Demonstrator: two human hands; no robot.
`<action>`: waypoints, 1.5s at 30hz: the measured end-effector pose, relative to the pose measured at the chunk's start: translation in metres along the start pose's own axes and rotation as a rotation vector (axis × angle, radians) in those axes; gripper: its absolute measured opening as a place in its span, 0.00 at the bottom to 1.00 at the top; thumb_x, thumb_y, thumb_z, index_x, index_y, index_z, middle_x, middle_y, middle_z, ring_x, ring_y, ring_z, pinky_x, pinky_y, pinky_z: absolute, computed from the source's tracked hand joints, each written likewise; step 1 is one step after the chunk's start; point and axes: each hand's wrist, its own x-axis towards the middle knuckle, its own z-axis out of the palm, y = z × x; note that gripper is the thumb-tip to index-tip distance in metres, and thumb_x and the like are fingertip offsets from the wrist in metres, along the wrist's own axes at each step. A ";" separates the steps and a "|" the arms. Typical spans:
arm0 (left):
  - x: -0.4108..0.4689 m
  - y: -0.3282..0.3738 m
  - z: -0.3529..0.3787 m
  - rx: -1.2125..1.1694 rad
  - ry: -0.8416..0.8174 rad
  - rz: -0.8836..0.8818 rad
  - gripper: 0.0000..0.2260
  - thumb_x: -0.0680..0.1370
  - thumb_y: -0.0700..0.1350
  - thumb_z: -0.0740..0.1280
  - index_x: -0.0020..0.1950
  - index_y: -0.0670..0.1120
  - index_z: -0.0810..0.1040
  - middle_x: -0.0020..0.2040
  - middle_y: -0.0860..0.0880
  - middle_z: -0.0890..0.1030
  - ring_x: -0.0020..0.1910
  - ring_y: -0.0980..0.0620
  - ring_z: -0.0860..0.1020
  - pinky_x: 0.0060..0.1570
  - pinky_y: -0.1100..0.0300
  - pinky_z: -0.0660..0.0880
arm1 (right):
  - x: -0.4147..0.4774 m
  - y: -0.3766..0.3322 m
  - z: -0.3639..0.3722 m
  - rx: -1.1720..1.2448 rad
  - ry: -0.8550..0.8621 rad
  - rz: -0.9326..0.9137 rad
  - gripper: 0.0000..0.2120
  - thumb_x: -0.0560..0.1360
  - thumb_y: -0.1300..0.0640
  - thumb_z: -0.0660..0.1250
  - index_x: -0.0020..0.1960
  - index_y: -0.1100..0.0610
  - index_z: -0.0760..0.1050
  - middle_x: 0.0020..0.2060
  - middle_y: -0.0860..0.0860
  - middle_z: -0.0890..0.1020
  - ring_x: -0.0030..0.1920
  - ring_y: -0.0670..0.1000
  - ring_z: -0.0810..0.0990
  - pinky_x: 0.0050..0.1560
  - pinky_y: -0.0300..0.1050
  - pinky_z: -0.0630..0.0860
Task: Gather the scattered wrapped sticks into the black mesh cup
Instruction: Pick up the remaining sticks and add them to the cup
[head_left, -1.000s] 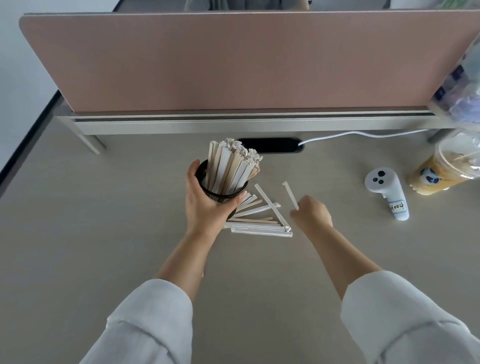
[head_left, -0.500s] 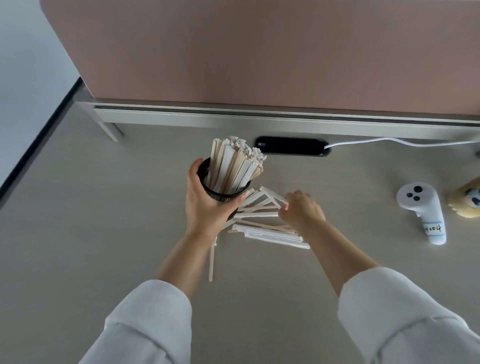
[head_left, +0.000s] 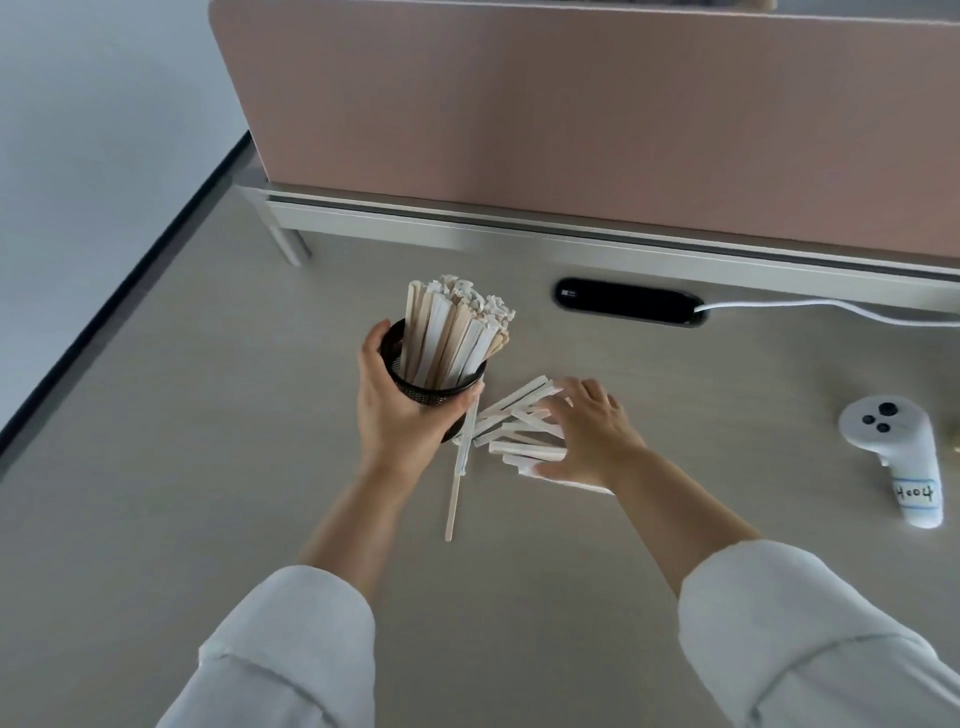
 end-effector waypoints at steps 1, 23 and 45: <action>-0.001 0.000 -0.003 -0.002 0.006 -0.006 0.41 0.59 0.45 0.80 0.67 0.46 0.62 0.57 0.55 0.71 0.54 0.61 0.70 0.48 0.84 0.60 | 0.002 -0.003 0.000 -0.026 -0.035 -0.022 0.44 0.64 0.39 0.72 0.73 0.51 0.59 0.76 0.51 0.54 0.76 0.56 0.52 0.74 0.53 0.55; -0.027 -0.007 -0.017 -0.033 0.008 -0.055 0.41 0.59 0.45 0.79 0.67 0.49 0.61 0.58 0.57 0.71 0.55 0.60 0.70 0.48 0.84 0.60 | -0.011 -0.019 0.009 -0.200 -0.201 0.295 0.19 0.72 0.62 0.68 0.63 0.59 0.75 0.58 0.55 0.80 0.60 0.58 0.79 0.54 0.47 0.77; -0.008 -0.028 -0.051 -0.040 -0.005 -0.052 0.41 0.59 0.44 0.79 0.67 0.48 0.61 0.57 0.57 0.70 0.54 0.61 0.69 0.48 0.84 0.60 | 0.016 -0.060 0.011 0.452 0.031 0.512 0.11 0.77 0.50 0.60 0.49 0.58 0.71 0.36 0.53 0.75 0.41 0.58 0.75 0.33 0.42 0.67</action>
